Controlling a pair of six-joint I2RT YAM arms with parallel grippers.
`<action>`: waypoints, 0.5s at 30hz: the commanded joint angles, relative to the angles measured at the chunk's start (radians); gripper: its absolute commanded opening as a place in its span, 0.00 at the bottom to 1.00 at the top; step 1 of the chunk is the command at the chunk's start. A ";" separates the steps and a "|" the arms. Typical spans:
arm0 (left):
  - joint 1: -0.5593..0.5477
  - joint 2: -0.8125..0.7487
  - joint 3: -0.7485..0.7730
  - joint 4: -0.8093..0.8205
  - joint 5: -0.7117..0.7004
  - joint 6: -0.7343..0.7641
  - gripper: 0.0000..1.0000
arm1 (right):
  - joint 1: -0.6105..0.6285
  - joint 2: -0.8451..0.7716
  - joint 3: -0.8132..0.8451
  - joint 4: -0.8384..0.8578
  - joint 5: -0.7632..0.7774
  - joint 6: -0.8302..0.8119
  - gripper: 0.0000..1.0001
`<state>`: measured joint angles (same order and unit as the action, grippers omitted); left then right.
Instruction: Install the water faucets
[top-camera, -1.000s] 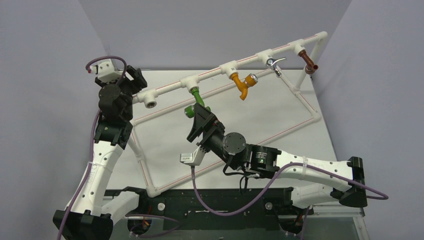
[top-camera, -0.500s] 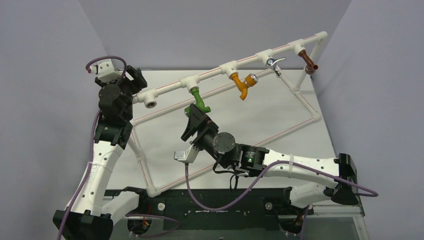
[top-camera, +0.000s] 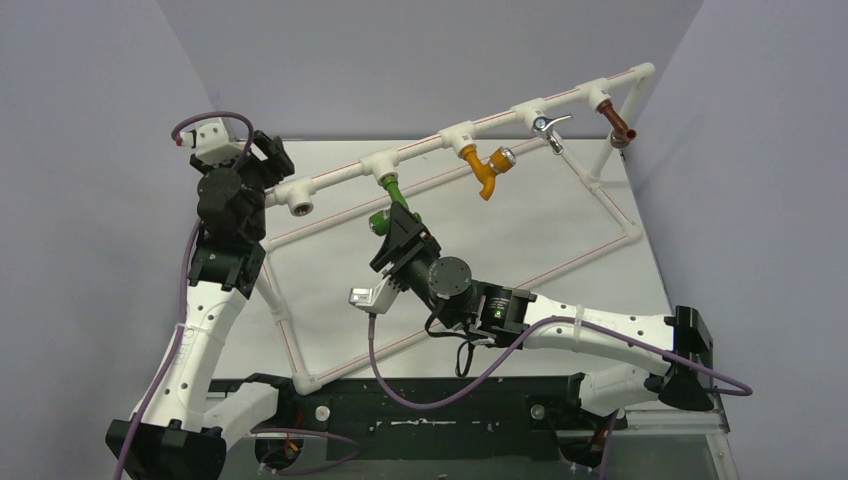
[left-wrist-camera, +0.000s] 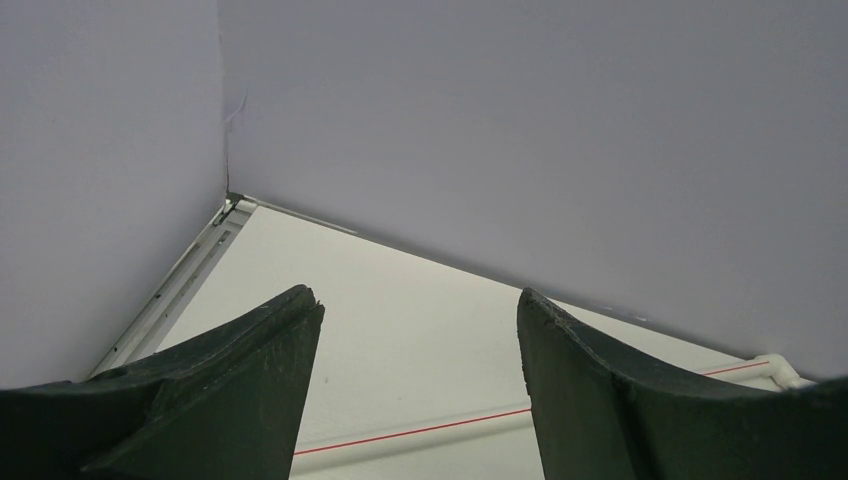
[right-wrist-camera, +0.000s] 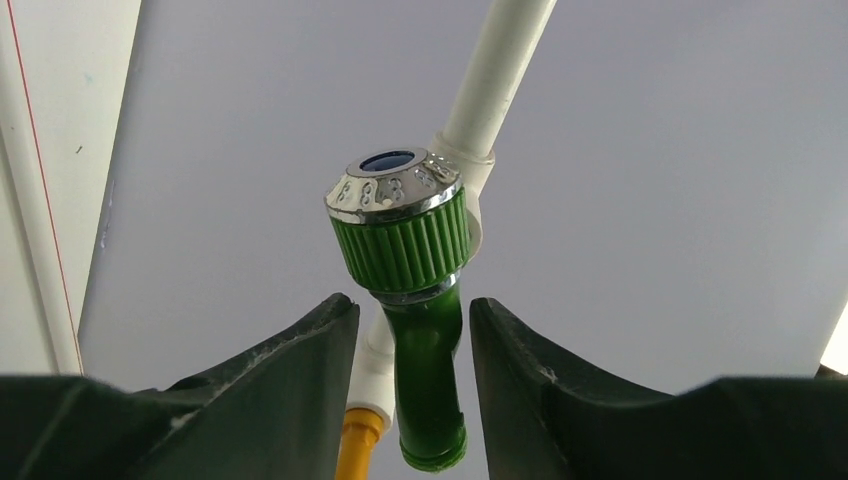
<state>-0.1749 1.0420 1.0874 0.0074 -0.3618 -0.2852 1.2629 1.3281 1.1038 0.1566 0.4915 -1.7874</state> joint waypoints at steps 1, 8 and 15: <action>0.001 0.062 -0.081 -0.271 0.038 0.027 0.69 | -0.015 0.012 0.004 0.078 0.019 0.033 0.44; 0.001 0.058 -0.082 -0.272 0.037 0.027 0.69 | -0.031 0.025 -0.005 0.130 0.018 0.070 0.16; 0.001 0.056 -0.082 -0.272 0.035 0.027 0.69 | -0.028 0.018 -0.027 0.273 0.002 0.208 0.00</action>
<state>-0.1734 1.0458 1.0878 0.0124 -0.3622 -0.2844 1.2499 1.3521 1.0931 0.2653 0.4831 -1.7103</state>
